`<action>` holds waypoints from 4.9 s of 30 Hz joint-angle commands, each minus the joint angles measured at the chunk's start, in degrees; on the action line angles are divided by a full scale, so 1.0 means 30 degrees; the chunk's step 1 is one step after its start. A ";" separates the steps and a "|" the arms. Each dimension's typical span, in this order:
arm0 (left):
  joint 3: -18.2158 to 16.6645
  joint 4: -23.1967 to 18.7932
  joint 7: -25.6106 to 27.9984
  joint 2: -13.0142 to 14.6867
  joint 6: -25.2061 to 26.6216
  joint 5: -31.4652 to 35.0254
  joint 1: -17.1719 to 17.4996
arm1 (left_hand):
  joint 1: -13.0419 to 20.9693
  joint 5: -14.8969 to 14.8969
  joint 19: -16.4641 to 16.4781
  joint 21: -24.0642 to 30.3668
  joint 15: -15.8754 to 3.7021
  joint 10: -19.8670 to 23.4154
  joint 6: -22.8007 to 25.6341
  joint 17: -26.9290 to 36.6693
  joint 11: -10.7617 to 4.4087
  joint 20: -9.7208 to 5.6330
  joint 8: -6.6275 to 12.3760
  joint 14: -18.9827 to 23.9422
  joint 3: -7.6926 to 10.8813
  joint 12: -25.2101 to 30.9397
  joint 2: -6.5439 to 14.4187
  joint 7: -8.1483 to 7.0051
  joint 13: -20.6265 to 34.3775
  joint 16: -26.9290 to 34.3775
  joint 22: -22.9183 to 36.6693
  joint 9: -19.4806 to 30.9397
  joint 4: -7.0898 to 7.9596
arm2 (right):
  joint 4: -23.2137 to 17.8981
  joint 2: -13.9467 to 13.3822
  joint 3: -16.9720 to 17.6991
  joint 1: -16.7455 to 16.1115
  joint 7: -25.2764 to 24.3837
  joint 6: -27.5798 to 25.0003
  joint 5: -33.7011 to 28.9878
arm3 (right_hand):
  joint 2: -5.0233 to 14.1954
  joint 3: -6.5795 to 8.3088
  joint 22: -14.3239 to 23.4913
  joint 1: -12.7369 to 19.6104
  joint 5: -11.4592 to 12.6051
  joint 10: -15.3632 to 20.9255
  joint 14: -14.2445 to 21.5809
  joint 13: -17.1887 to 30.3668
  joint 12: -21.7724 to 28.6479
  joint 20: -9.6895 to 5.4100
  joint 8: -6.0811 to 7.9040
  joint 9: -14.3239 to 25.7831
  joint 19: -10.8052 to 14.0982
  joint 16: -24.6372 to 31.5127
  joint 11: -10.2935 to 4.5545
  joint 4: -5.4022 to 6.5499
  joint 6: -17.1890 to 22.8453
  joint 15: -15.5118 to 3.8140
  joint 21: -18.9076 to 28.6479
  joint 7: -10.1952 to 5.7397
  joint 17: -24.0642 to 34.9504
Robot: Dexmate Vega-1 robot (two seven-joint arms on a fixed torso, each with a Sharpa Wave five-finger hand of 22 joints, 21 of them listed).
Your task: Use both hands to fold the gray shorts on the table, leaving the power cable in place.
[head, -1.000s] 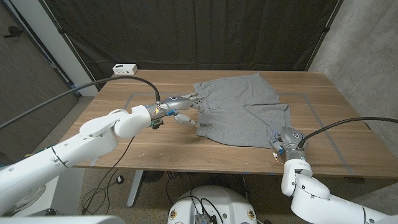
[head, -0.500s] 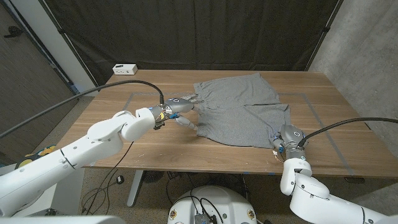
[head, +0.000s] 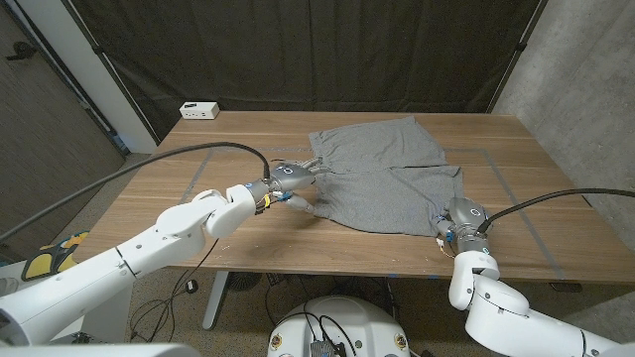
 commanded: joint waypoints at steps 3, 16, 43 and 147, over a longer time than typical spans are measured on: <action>0.1256 0.0875 0.1356 -0.0832 0.0384 0.3326 0.0070 | 0.0833 0.0257 0.0506 0.0159 -0.0339 0.0683 0.1147 0.0015 -0.0346 -0.0155 0.0394 0.0433 0.0173 0.0201 0.0199 0.0012 0.0031 0.0097 0.0067 0.0024 -0.0196 | 0.0148 -0.0261 0.0550 -0.0396 0.0102 0.0765 0.0195 | 0.0005 -0.0165 0.0050 0.0291 -0.0070 0.0133 0.0053 0.0065 -0.0042 0.0006 0.0002 0.0059 0.0215 0.0101 0.0060 -0.0005 0.0124 -0.2723 0.0083 0.0251 0.0076; 0.2220 0.2829 0.5574 -0.1706 0.1196 0.5697 0.0225 | 0.2223 0.0070 0.1896 0.0519 -0.1283 0.2507 0.3202 -0.0012 -0.1073 -0.0513 0.0838 0.1998 0.0701 0.0391 0.1190 0.0398 0.0024 0.0185 0.0107 0.0044 -0.0132 | -0.0077 -0.0549 0.0947 -0.0849 0.0192 0.1003 0.0196 | 0.0014 -0.0212 0.0049 0.0412 -0.0074 0.0190 0.0090 0.0067 -0.0073 0.0013 -0.0089 0.0059 0.0224 0.0098 0.0089 -0.0018 0.0161 -0.2697 0.0073 0.0278 0.0069; -0.0075 -0.0109 0.2159 -0.0358 0.0702 -0.0758 0.0840 | 0.4077 -0.0526 0.2193 0.0965 -0.1448 0.4109 0.6294 -0.0065 -0.0117 -0.0962 0.4105 0.2563 0.2465 -0.0011 0.3182 0.3788 0.0199 -0.0194 0.0438 0.3187 -0.0457 | -0.0742 -0.0238 0.3276 -0.3117 -0.0949 0.1876 0.0780 | 0.0038 -0.0238 0.0047 0.0602 -0.0074 0.0098 0.0031 0.0074 -0.0212 0.0054 -0.0319 0.0075 0.0219 -0.0036 0.0159 -0.0005 0.0176 -0.2622 0.0043 0.0426 0.0033; -0.5090 -0.0216 -0.0409 0.0543 0.0301 -1.0147 -0.0976 | 0.3721 0.2571 0.1633 0.1364 -0.0940 0.4389 0.5391 -0.0051 0.0685 -0.0555 0.5399 0.2397 0.3985 -0.0180 0.2376 0.5118 0.0225 -0.0207 0.0553 0.5667 -0.0347 | 0.0661 0.1416 1.0451 -0.4837 -0.0630 0.8841 -0.5992 | -0.0607 0.2103 0.0020 0.0355 0.0219 0.0786 0.0828 0.0327 -0.0358 0.0167 0.0320 0.1381 0.0134 -0.0775 0.0491 0.0141 -0.0219 -0.2838 -0.0103 0.1572 0.0241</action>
